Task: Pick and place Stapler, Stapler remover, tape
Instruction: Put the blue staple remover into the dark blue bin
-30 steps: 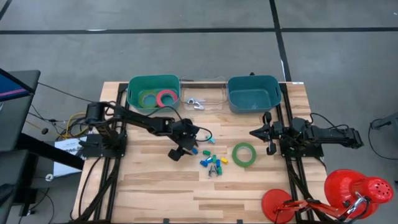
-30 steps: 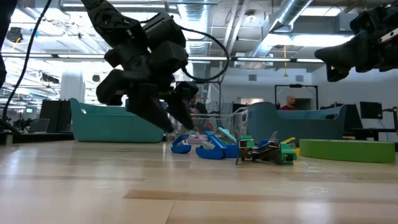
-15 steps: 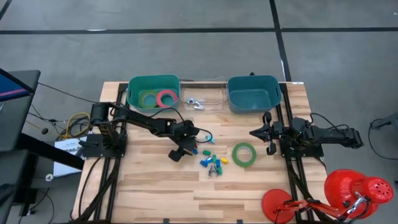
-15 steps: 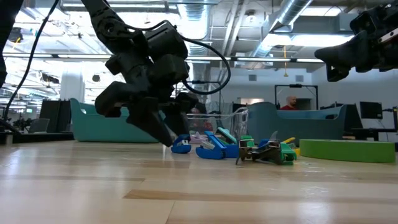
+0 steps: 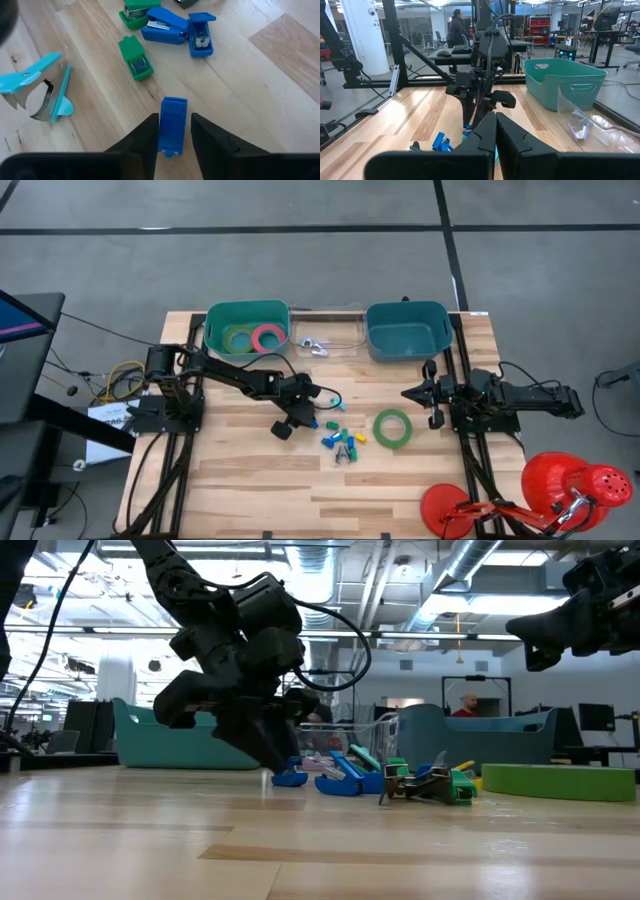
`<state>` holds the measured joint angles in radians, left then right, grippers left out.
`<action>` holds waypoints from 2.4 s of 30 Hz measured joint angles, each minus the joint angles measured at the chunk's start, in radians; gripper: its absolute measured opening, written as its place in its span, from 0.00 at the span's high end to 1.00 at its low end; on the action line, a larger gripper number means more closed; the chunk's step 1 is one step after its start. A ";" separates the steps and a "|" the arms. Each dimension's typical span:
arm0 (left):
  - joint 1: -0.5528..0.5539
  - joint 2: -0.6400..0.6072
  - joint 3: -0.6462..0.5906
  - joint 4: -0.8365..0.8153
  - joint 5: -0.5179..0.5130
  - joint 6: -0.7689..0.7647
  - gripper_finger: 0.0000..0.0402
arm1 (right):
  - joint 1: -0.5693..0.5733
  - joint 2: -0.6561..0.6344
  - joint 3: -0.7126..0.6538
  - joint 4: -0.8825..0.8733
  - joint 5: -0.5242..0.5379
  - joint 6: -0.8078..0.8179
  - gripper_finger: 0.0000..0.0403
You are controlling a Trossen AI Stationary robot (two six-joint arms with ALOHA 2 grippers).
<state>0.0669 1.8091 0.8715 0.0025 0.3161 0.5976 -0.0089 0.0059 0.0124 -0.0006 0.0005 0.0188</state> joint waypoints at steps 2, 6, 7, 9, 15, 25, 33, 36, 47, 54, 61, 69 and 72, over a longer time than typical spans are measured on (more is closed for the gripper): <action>0.000 0.000 0.000 0.001 0.000 0.000 0.76 | 0.000 0.000 0.000 0.000 0.000 0.000 1.00; 0.000 0.000 0.000 0.003 0.000 0.000 0.79 | 0.000 0.000 0.000 0.000 0.000 0.000 1.00; 0.000 0.000 0.000 0.005 0.000 0.000 0.80 | 0.000 0.000 0.000 0.000 0.000 0.000 1.00; 0.000 0.000 0.000 0.007 0.000 0.000 0.81 | 0.000 0.000 0.000 0.000 0.000 0.000 1.00; 0.000 0.000 0.000 0.014 0.000 0.000 0.83 | 0.000 0.000 0.000 0.000 0.000 0.000 1.00; 0.020 -0.074 0.015 0.021 0.000 -0.011 0.83 | 0.000 0.000 0.000 0.000 0.000 0.000 1.00; 0.090 -0.142 0.119 0.021 0.000 -0.205 0.84 | 0.000 0.000 0.000 0.000 0.000 0.000 1.00; 0.114 -0.142 0.171 0.021 -0.001 -0.303 0.84 | 0.000 0.000 0.000 0.000 0.000 0.000 1.00; 0.181 -0.141 0.355 0.025 -0.008 -0.423 0.84 | 0.000 0.000 0.000 0.000 0.000 0.000 1.00; 0.216 -0.141 0.451 0.030 -0.009 -0.423 0.84 | 0.000 0.000 0.000 0.000 0.000 0.000 1.00; 0.257 -0.141 0.516 0.051 -0.009 -0.423 0.84 | 0.000 0.000 0.000 0.000 0.000 0.000 1.00; 0.283 -0.141 0.571 0.062 -0.038 -0.423 0.84 | 0.000 0.000 0.000 0.000 0.000 0.000 1.00; 0.283 -0.141 0.577 0.075 -0.104 -0.423 0.84 | 0.000 0.000 0.000 0.000 0.000 0.000 1.00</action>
<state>0.3496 1.6684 1.4486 0.0770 0.2119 0.1741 -0.0086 0.0060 0.0124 -0.0006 0.0005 0.0189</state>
